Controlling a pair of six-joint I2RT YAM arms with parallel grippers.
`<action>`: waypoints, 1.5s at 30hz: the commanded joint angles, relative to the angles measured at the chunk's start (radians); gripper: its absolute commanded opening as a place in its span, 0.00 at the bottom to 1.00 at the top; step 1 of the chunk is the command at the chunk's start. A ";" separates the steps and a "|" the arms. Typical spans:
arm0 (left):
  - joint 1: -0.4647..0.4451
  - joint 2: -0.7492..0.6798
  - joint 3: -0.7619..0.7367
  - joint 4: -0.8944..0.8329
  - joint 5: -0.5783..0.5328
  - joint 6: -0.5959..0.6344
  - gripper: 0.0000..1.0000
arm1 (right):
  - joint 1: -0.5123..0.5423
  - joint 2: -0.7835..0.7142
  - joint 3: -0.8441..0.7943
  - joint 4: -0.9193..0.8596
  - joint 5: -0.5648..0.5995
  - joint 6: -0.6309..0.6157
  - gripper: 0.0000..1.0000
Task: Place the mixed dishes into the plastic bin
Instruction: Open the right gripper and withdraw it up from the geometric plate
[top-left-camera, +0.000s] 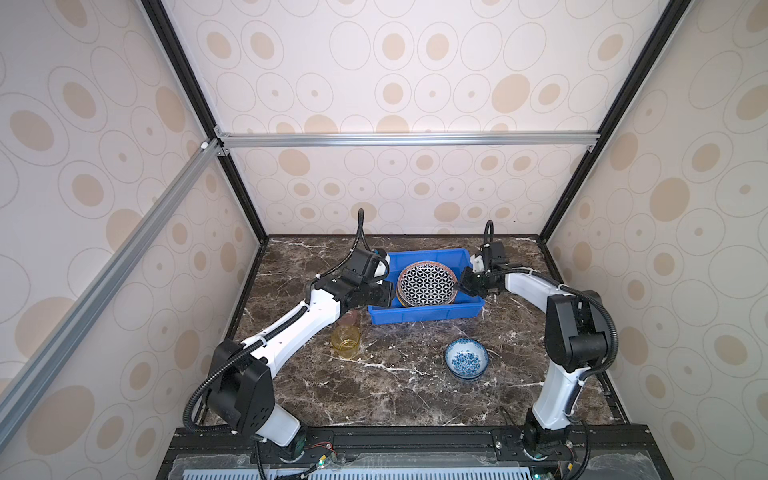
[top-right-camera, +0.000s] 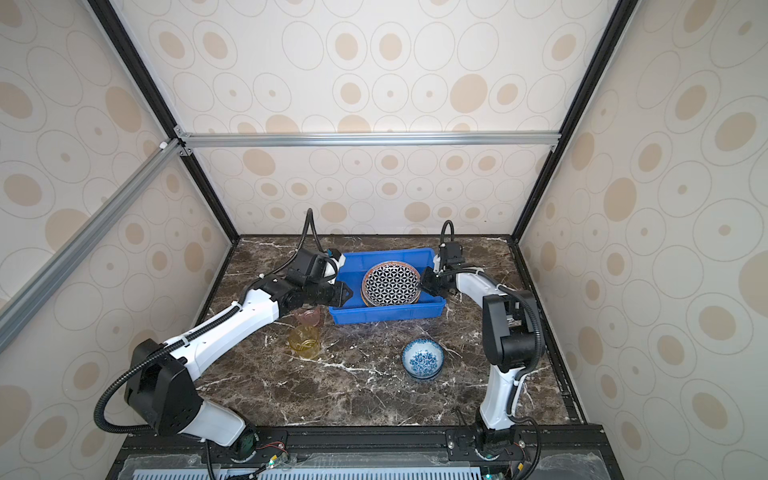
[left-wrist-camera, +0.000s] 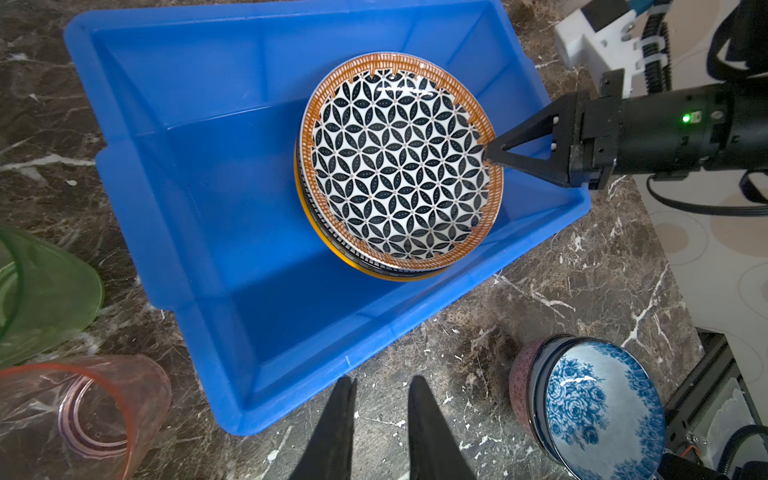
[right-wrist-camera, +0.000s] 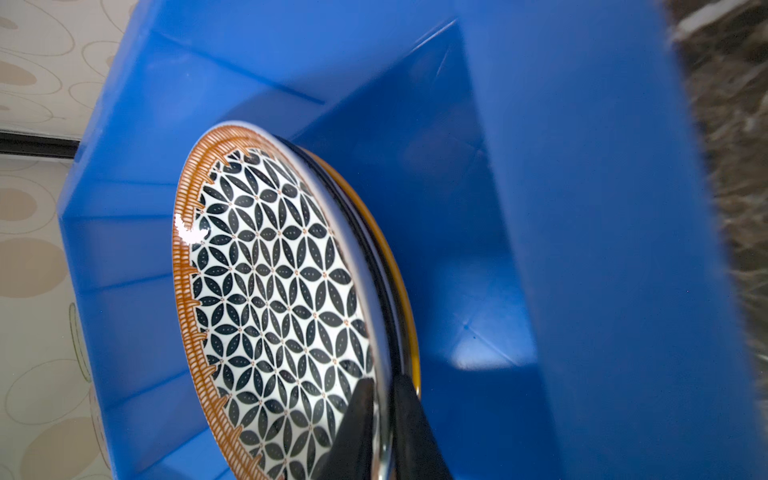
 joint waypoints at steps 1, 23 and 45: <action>0.007 -0.028 -0.002 0.018 0.011 -0.005 0.24 | -0.003 0.014 0.031 -0.001 0.007 -0.005 0.14; 0.006 -0.060 -0.026 0.026 0.022 -0.020 0.24 | -0.003 -0.047 0.017 -0.038 0.018 -0.027 0.15; -0.004 -0.173 -0.131 0.041 -0.027 -0.075 0.27 | 0.000 -0.243 -0.080 -0.069 0.033 -0.047 0.18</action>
